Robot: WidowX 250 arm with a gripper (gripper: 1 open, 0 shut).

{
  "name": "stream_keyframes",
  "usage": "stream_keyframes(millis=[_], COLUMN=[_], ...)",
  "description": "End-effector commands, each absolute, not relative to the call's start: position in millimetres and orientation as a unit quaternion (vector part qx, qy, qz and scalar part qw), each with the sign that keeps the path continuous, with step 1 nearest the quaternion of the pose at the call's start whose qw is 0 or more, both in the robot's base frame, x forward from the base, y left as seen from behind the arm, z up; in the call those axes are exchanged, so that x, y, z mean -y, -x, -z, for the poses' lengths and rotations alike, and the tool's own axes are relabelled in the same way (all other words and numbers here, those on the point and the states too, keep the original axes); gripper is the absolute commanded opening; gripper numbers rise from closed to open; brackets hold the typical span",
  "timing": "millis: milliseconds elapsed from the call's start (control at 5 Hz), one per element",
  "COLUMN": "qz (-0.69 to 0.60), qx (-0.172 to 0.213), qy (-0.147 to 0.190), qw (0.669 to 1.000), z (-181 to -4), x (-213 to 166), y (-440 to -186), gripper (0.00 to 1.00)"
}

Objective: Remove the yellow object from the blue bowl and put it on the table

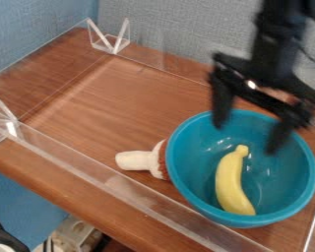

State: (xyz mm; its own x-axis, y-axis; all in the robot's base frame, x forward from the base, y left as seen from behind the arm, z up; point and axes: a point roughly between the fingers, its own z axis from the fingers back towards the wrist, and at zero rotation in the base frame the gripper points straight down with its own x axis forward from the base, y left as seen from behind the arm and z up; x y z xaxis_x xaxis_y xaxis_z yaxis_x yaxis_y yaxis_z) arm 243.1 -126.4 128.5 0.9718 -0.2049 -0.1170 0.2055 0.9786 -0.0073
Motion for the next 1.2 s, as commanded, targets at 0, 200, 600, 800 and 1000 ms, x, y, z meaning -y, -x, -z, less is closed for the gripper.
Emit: stream_keyframes(millis=[0,200,600,800,1000], qz=[0.076,0.086,0.075,0.036,0.001], qx=[-0.028,-0.023,-0.007,-0.005,-0.002], qy=[0.003,0.000,-0.015,-0.016,-0.018], qw=[0.997,0.996,0.997,0.999,1.000], z=[-127.1,-112.9,-113.0,-111.1,-107.9], x=[148.9,143.4,124.7,116.1,108.5], y=[-233.1,-228.9,-231.1,-239.6,-248.9], gripper=[1.00,1.00,1.00,1.00,1.00])
